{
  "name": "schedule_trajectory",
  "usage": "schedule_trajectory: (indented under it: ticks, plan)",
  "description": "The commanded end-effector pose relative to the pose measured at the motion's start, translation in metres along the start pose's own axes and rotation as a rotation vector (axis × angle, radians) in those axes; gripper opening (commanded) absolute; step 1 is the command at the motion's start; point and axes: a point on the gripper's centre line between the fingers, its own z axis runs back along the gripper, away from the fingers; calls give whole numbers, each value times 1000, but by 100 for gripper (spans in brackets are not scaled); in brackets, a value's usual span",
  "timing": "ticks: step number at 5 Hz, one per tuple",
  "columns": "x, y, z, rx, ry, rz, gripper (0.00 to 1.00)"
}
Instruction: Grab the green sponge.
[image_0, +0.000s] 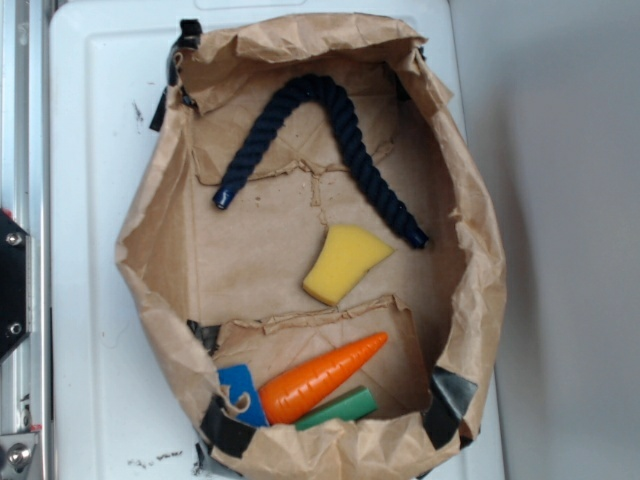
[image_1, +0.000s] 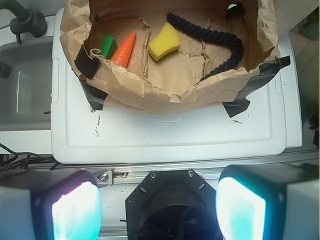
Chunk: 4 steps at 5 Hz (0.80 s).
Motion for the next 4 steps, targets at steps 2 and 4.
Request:
schedule_trajectory:
  ticks: [2, 4]
  plan:
    - [49, -19, -19, 19, 8, 85, 100]
    - [130, -17, -54, 6, 2, 335, 100]
